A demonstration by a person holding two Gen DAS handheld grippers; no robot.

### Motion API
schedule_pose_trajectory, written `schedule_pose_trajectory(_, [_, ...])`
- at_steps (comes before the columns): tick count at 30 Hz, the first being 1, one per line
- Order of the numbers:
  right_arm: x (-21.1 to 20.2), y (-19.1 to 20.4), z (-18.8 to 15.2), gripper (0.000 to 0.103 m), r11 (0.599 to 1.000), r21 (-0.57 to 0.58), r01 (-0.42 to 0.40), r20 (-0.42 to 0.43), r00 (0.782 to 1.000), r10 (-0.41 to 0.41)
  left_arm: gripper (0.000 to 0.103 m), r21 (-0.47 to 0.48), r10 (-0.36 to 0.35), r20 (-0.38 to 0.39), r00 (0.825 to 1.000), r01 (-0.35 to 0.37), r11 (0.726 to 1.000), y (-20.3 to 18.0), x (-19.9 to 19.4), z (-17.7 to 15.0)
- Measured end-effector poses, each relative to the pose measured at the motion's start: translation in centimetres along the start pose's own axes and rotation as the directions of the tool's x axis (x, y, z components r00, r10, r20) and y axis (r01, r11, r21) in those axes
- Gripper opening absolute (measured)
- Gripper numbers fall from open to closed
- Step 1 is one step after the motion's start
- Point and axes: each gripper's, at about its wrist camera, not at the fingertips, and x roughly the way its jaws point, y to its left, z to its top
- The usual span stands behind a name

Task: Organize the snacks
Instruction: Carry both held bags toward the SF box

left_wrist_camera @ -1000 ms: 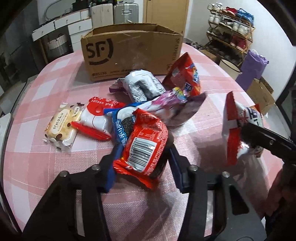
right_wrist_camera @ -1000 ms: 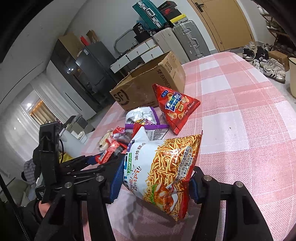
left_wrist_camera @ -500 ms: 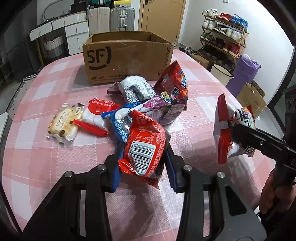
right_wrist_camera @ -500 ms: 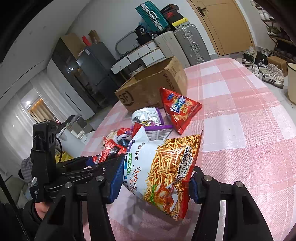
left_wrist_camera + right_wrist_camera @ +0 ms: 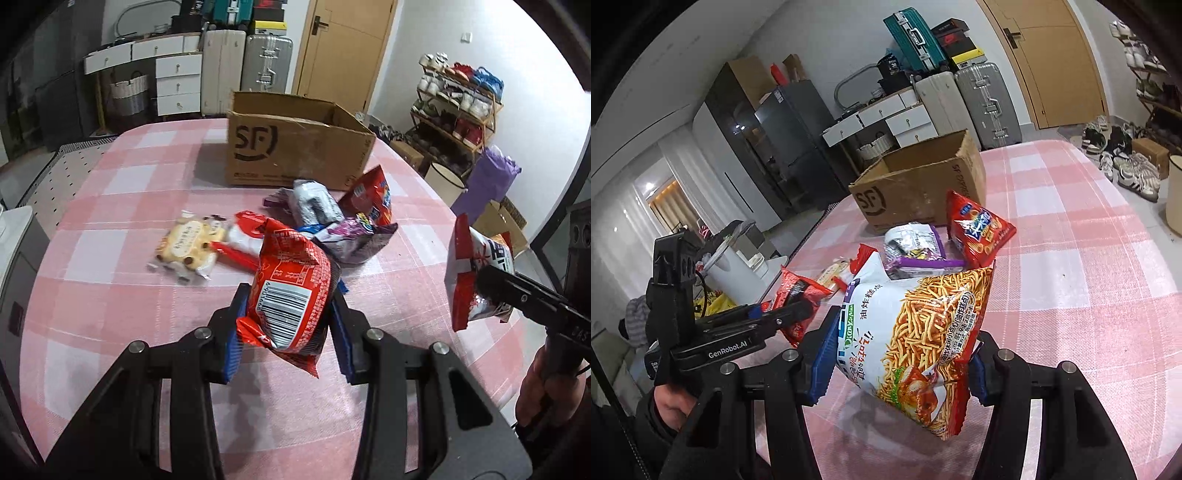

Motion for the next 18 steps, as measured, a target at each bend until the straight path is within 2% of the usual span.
schedule_pose_trajectory(12, [0.7, 3.5, 0.8, 0.059, 0.998, -0.059, 0.008, -0.027, 1.0, -0.01, 0.038, -0.018, -0.015, 0.06, 0.998, 0.016, 1.0, 2.9, -3.4, 0.2])
schedule_pose_trajectory(18, [1.6, 4.4, 2.0, 0.059, 0.998, -0.062, -0.008, -0.036, 0.999, 0.006, 0.038, -0.03, -0.026, 0.073, 0.997, 0.029, 0.999, 4.8, -4.5, 1.4])
